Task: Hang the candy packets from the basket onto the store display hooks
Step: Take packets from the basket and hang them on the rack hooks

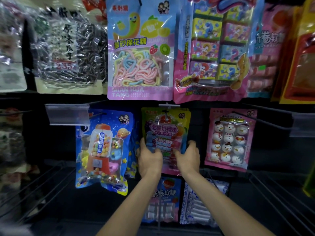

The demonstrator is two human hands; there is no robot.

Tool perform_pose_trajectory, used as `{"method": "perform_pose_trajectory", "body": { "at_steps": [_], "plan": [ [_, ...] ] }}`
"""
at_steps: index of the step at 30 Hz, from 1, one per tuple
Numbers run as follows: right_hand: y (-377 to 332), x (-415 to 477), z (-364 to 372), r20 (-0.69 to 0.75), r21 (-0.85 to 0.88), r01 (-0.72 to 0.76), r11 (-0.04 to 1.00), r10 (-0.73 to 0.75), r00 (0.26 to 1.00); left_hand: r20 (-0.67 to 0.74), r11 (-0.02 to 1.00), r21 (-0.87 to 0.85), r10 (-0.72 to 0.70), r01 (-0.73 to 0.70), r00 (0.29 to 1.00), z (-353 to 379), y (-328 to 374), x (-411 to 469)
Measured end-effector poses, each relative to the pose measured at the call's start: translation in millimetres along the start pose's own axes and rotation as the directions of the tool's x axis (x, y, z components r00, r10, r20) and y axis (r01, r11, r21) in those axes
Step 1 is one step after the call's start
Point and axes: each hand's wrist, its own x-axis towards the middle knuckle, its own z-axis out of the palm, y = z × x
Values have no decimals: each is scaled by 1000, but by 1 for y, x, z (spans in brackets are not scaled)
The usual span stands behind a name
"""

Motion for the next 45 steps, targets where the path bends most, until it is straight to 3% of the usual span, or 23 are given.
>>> {"method": "perform_pose_trajectory", "body": {
  "at_steps": [11, 24, 37, 45],
  "plan": [
    [1, 6, -5, -85, -5, -21, 1000, 21, 996, 80, 999, -10, 33, -33, 996, -5, 0, -4],
    [7, 9, 0, -151, 23, 26, 999, -22, 988, 40, 996, -51, 76, -74, 996, 1, -8, -4],
    [3, -2, -9, -153, 37, 61, 997, -54, 987, 49, 998, 41, 45, -47, 998, -8, -12, -11],
    [-8, -20, -31, -108, 5, 61, 998, -60, 992, 149, 980, 142, 117, -139, 982, -31, -9, -38]
  ]
}}
